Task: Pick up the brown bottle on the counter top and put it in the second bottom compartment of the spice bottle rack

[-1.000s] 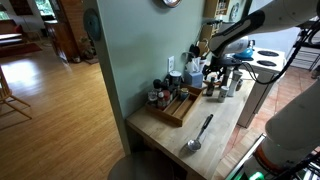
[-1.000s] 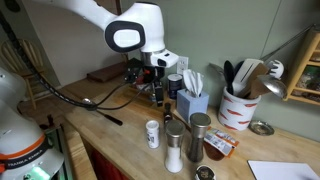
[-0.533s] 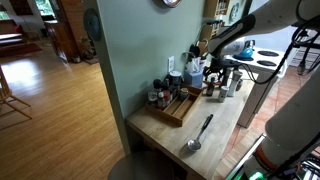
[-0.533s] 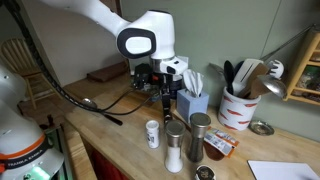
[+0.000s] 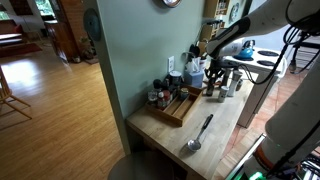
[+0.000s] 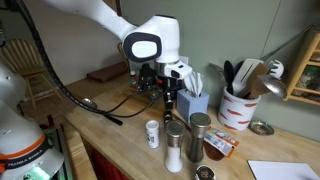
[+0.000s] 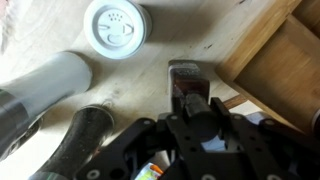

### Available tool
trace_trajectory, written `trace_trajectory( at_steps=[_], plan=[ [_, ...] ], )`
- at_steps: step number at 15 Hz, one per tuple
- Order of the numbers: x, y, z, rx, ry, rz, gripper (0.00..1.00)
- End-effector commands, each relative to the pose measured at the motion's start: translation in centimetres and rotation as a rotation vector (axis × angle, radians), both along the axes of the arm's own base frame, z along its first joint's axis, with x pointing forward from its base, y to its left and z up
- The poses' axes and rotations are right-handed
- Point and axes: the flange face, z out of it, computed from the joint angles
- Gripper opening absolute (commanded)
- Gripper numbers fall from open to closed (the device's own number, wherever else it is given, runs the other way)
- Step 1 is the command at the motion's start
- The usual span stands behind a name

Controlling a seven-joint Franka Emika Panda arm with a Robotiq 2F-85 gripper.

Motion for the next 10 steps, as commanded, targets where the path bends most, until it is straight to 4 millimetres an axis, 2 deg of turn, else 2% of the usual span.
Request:
trace_trajectory(
  at_steps=[1,6,10],
  plan=[
    [0.3,-0.6,-0.3,-0.001,-0.004,-0.037,0.06],
    [-0.7,-0.2,2.1,0.006,-0.007,-0.052,0.08],
    [-2.4,0.8,4.9,0.011,-0.005,-0.031,0.08]
  ],
)
